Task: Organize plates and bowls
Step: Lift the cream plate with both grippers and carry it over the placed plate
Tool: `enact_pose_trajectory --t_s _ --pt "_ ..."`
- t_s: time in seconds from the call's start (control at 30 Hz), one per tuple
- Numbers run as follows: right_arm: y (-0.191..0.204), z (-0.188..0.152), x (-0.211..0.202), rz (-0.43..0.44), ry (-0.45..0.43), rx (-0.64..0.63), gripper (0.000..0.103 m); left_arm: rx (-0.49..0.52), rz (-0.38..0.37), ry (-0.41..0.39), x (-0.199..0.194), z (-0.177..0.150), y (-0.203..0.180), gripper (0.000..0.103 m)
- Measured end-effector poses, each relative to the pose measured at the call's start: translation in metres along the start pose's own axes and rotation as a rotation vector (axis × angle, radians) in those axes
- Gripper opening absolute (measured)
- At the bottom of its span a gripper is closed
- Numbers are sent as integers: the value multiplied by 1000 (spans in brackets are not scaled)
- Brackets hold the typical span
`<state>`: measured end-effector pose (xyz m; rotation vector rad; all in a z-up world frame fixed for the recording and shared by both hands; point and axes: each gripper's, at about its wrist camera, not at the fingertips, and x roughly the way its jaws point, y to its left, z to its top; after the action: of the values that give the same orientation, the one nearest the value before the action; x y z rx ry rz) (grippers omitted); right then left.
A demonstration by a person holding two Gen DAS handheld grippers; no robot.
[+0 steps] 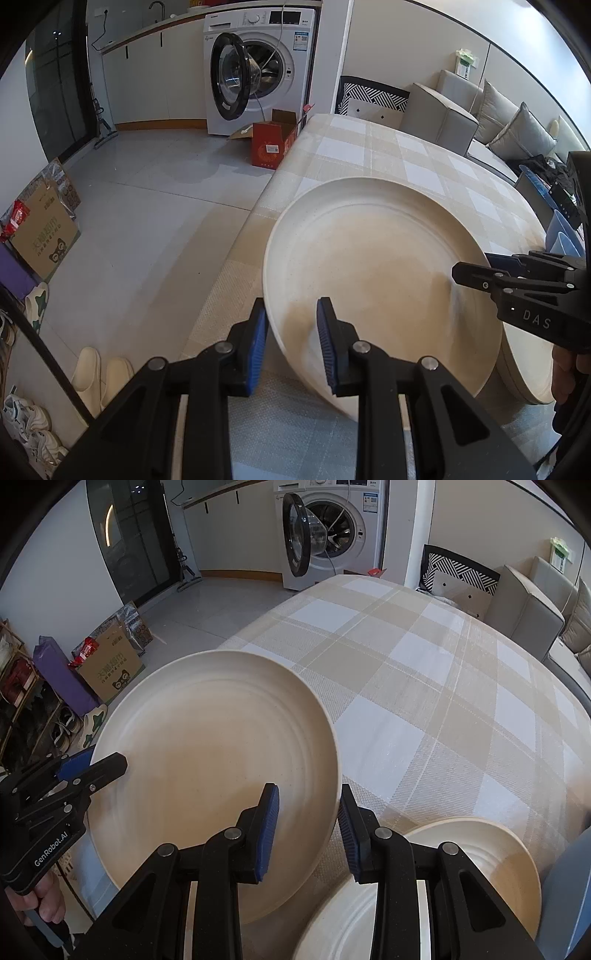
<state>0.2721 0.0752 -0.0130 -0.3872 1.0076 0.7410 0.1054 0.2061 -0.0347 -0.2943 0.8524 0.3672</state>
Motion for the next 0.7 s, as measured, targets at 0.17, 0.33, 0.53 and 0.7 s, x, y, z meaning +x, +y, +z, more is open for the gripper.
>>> enact_pose_trajectory --t_s 0.17,0.33,0.53,0.7 --pt "-1 0 -11 -4 -15 3 32 8 -4 -13 -6 2 -3 25" --pt "-1 -3 -21 -15 -23 7 32 11 -9 -19 -11 3 -6 25" --pt "-5 -7 -33 -29 -37 18 32 33 -17 -29 -18 4 -14 25" --pt "-9 -13 -44 -39 -43 31 32 49 -25 -36 -22 5 -21 25"
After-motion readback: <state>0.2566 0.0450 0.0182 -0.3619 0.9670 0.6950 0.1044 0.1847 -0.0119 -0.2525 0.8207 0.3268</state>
